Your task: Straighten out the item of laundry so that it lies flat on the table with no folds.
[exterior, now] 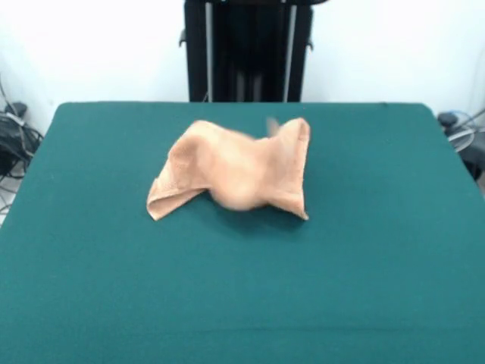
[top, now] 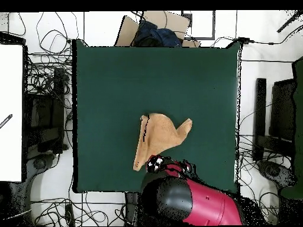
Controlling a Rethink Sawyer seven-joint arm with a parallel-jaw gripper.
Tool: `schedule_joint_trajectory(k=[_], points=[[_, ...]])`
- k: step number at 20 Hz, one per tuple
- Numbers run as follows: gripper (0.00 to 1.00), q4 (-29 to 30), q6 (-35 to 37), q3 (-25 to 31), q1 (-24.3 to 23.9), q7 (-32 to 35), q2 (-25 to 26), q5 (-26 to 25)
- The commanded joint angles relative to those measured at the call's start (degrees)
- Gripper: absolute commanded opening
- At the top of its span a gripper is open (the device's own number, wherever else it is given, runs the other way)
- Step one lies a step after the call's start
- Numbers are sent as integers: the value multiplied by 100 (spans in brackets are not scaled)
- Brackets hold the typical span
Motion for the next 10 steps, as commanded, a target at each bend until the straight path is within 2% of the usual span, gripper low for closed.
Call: schedule_joint_trajectory(k=[1, 10], points=[[100, 562, -177, 606, -146, -298, 157, 286], [100, 684, -220, 744, -246, -346, 165, 397]])
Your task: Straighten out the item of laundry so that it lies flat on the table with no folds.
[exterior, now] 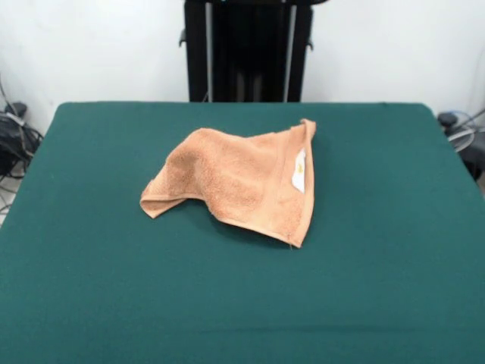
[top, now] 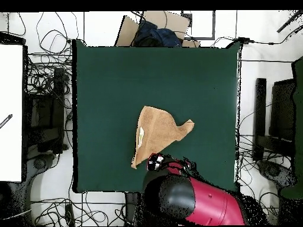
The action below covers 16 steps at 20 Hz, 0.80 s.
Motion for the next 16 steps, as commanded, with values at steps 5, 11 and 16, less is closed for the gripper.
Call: schedule_joint_trajectory(k=[5, 11, 16], points=[[100, 728, -400, 692, -150, -250, 211, 273], [100, 937, -926, 673, 81, 324, 352, 133], [100, 710, -793, 512, 504, 769, 506, -15]])
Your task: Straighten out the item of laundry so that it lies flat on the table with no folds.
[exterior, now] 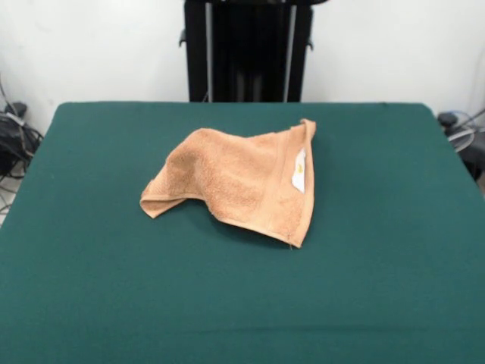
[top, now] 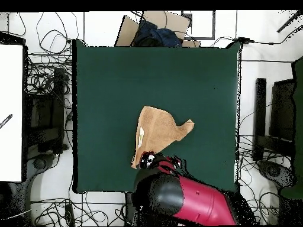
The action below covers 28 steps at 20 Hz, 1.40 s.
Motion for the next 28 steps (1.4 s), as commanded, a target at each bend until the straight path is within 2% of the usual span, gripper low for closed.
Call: schedule_joint_trajectory(k=[1, 6, 9, 15, 20, 23, 28], points=[[100, 329, -176, 256, 476, 782, 408, -170], [100, -242, 157, 219, 741, 779, 878, -313], [100, -459, 28, 147, 885, 819, 1290, -416], [100, -626, -569, 66, 1083, 963, 1862, -327], [100, -777, -667, -6, 1217, 960, 2118, -325], [100, -739, -818, -38, 1222, 957, 2240, -312], [100, -880, -1034, -83, 1130, 757, 2743, -460]])
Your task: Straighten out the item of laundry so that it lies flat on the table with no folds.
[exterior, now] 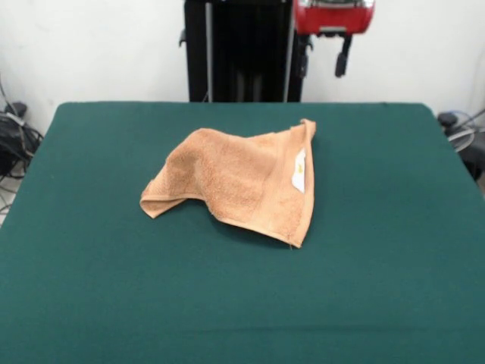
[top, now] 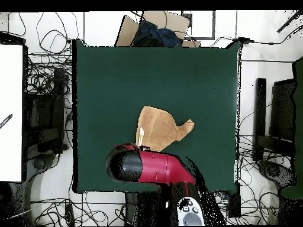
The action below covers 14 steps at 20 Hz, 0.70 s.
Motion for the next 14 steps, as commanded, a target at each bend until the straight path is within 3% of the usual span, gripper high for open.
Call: schedule_joint_trajectory(k=[1, 9, 14], points=[[100, -230, -642, -12, -100, 700, 844, -371], [100, -485, -679, 293, -463, 381, 1350, -420], [100, -319, -565, 105, -341, 503, 1031, -521]])
